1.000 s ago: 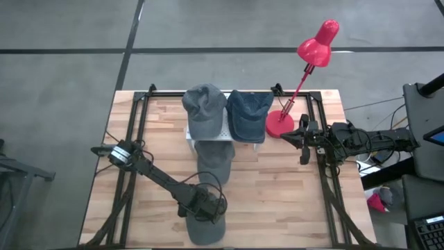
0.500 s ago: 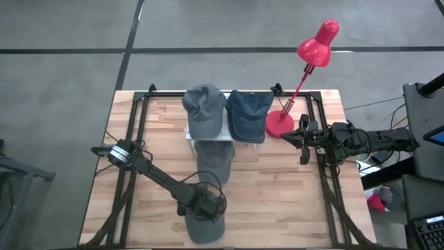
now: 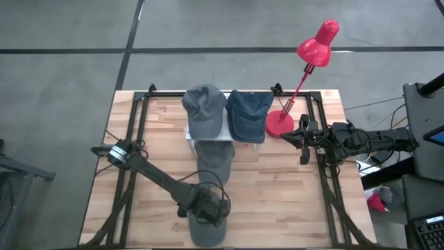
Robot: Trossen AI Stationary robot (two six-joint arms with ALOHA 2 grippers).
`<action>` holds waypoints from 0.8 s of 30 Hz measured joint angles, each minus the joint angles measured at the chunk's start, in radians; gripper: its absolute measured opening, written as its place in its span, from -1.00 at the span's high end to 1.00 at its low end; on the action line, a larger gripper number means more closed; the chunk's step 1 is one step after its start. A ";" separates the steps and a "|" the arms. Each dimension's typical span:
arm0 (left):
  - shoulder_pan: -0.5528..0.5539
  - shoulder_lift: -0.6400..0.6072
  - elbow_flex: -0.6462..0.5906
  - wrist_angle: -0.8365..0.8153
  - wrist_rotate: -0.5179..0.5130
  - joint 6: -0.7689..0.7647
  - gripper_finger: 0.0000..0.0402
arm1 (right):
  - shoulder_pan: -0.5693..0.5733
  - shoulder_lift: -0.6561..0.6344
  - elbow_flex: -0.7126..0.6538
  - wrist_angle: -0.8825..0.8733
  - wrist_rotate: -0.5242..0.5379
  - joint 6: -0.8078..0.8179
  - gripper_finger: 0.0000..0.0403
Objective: Pick & Place hat
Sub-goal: Stack the bottom gray cap on top of the gray cap on the shelf
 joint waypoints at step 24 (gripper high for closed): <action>-0.024 -0.004 0.260 -0.144 -0.008 0.025 0.98 | 0.000 0.000 0.000 0.000 0.000 -0.002 0.96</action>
